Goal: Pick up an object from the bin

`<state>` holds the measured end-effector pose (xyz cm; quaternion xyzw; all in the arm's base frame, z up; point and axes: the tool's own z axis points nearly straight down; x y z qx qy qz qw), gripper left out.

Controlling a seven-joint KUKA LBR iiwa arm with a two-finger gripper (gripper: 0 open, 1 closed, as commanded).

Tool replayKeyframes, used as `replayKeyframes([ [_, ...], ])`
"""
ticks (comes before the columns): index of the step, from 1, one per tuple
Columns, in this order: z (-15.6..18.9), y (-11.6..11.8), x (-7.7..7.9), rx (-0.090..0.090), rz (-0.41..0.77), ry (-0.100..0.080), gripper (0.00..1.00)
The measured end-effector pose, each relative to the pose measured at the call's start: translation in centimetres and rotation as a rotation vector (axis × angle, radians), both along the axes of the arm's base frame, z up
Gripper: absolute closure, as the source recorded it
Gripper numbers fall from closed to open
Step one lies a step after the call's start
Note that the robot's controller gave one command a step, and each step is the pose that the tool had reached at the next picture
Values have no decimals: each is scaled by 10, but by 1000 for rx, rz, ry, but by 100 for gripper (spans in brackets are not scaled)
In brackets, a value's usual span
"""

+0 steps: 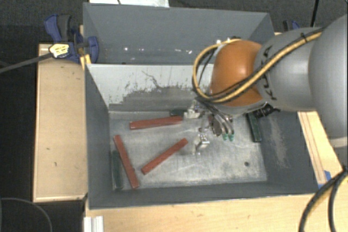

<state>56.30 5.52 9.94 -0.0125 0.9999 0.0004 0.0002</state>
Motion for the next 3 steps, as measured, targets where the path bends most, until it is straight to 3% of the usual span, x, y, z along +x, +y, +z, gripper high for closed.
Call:
replayKeyframes([
  [1, -23, 46, -39, 1, 158, -2, 100],
  [2, -23, 46, -39, 1, 158, -2, 100],
  [3, 150, 55, -46, 1, 205, -9, 100],
])
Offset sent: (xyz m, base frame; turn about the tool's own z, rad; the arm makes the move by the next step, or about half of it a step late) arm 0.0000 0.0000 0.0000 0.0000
